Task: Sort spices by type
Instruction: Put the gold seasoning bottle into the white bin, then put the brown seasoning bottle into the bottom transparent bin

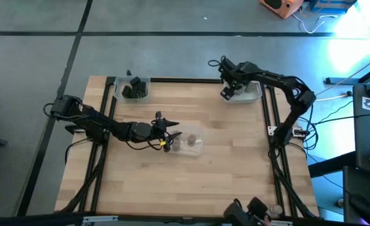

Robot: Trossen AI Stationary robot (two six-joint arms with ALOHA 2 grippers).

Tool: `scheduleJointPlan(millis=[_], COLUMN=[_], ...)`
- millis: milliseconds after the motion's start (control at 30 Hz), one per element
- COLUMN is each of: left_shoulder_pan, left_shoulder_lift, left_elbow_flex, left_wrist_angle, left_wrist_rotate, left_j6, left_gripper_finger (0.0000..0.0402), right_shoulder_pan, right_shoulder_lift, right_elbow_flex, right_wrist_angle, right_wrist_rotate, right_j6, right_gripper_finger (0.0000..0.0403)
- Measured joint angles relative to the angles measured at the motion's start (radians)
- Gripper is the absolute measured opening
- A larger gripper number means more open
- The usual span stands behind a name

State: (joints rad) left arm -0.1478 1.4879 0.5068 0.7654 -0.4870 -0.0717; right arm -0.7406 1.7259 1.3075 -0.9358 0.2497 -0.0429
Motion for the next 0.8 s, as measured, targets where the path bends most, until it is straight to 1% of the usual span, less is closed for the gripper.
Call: scheduleJointPlan(millis=[167,300,467,567,700,800], left_shoulder_pan=[0.000,0.000,-0.001,-0.001,-0.001,-0.001], left_shoulder_lift=[0.000,0.000,0.000,0.000,0.000,0.000], left_elbow_flex=[0.000,0.000,0.000,0.000,0.000,0.000], left_wrist_angle=[0.000,0.000,0.000,0.001,0.001,0.001], left_wrist_rotate=[0.000,0.000,0.000,0.000,0.000,0.000], left_j6=[-0.002,-0.002,-0.003,-0.004,-0.005,-0.006], left_gripper_finger=[0.0205,0.0205,0.0205,0.0205,0.0205,0.0205], right_shoulder_pan=[0.000,0.002,0.010,0.034,0.080,0.117], right_shoulder_lift=[0.015,0.012,0.012,-0.003,-0.039,-0.070], right_elbow_flex=[0.000,0.002,0.050,0.090,0.128,0.159], right_wrist_angle=[0.016,0.017,-0.100,-0.162,-0.168,-0.206], right_wrist_rotate=[0.002,0.005,0.005,0.039,0.107,0.117], right_j6=[-0.005,-0.012,-0.013,-0.007,-0.007,0.013], right_gripper_finger=[0.0312,0.0321,0.0323,0.0324,0.0325,0.0325])
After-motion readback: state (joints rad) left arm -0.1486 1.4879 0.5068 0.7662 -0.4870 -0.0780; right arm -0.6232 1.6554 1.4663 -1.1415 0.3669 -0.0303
